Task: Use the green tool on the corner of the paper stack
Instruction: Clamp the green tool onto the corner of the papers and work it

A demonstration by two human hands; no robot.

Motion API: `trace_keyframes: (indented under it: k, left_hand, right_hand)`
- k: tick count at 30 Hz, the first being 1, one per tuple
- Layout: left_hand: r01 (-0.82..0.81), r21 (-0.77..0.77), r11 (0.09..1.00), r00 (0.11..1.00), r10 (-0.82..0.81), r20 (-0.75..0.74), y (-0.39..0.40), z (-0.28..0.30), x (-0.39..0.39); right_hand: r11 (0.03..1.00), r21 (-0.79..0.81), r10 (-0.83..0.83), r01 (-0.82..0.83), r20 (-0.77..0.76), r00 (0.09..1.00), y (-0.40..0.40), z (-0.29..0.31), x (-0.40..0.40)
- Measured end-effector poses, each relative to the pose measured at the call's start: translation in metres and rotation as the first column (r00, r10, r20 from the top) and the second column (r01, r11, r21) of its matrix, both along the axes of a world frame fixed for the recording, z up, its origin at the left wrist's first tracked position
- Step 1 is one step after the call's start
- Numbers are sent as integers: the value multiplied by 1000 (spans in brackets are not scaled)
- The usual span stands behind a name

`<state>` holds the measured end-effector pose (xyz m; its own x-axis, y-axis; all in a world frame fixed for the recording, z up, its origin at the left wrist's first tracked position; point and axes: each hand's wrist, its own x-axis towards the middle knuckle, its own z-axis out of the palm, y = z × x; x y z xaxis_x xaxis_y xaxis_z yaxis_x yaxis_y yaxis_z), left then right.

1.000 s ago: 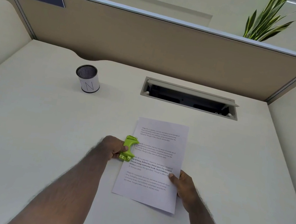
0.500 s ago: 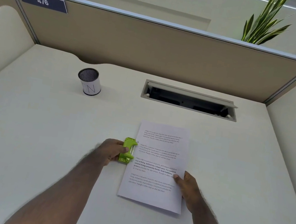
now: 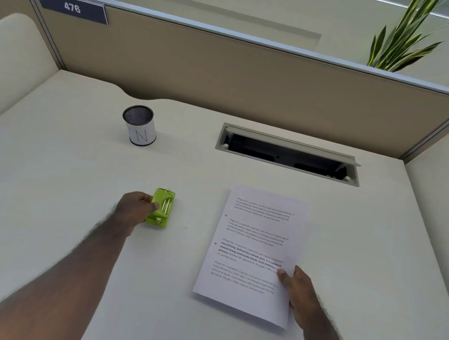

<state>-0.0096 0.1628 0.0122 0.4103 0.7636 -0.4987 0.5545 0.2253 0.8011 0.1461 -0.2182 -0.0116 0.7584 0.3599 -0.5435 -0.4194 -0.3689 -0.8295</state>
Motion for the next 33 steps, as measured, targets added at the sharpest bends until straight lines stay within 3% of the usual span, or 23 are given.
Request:
trace_keyframes:
  k: [10, 17, 20, 23, 25, 27, 29, 31, 33]
  left_hand:
    - [53, 212, 976, 981, -12, -191, 1, -9, -12]
    - [111, 252, 961, 958, -36, -283, -6, -2, -11]
    - [164, 571, 805, 960, 1, -278, -24, 10, -4]
    - [211, 752, 624, 977, -167, -135, -60, 20, 14]
    - [269, 680, 682, 949, -307, -68, -91, 22, 30]
    - [382, 444, 811, 916, -396, -65, -118, 22, 46]
    - [504, 174, 846, 863, -497, -86, -141, 20, 59]
    - [505, -27, 863, 863, -504, 30, -158, 21, 69]
    - [463, -115, 879, 883, -447, 144, -170, 24, 78]
  right_hand:
    - [1000, -18, 1, 0, 5, 1000, -1, -7, 3]
    - [1000, 18, 11, -11, 5, 1000, -3, -6, 3]
    - [999, 47, 18, -15, -51, 999, -5, -2, 5]
    - [999, 39, 26, -22, -104, 994, -9, 5, 10]
    - [1000, 27, 19, -16, -125, 992, -13, 10, 16]
    - [1000, 23, 11, -9, -119, 993, -17, 15, 21]
    - [999, 33, -2, 6, -106, 994, -23, 20, 29]
    - [999, 34, -17, 20, -91, 996, -29, 25, 37]
    - [999, 27, -28, 30, -66, 997, -38, 28, 45]
